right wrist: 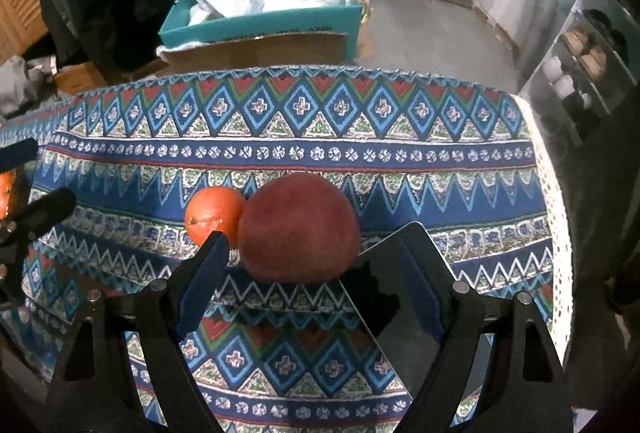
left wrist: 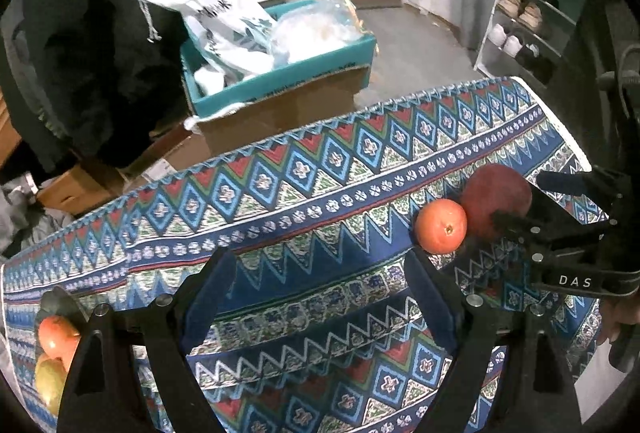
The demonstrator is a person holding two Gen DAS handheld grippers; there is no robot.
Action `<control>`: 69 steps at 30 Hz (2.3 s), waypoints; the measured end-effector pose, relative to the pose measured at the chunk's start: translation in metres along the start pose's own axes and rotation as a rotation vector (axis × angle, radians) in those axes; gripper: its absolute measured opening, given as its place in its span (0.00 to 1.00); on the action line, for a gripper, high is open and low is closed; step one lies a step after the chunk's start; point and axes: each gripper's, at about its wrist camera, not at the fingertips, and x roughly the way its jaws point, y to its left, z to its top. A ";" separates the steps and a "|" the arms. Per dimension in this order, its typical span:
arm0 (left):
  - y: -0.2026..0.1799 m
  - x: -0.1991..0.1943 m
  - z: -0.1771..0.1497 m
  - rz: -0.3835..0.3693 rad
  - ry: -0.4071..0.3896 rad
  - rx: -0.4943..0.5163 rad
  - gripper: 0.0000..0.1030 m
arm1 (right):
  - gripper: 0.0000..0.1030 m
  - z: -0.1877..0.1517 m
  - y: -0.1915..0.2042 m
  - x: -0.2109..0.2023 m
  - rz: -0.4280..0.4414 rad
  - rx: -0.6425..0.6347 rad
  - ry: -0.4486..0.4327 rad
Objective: Organize fruits
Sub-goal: 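Grasp the red apple with the right tool while the left tool approaches the tangerine, then grasp the small tangerine with the left tool while the right tool lifts the red apple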
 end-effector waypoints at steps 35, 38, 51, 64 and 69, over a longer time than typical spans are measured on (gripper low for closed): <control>-0.052 0.041 0.003 -0.076 0.077 0.095 0.85 | 0.73 -0.003 -0.046 -0.023 -0.053 0.167 -0.101; -0.058 0.046 0.005 -0.091 0.086 0.086 0.85 | 0.73 -0.006 -0.050 -0.024 -0.071 0.171 -0.101; -0.078 0.069 0.014 -0.147 0.128 0.054 0.85 | 0.73 -0.017 -0.052 -0.016 -0.122 0.115 -0.059; -0.075 0.083 0.014 -0.223 0.144 -0.002 0.53 | 0.73 -0.017 -0.052 -0.015 -0.114 0.108 -0.042; -0.080 0.077 0.014 -0.196 0.119 0.037 0.45 | 0.73 -0.017 -0.049 -0.017 -0.112 0.103 -0.044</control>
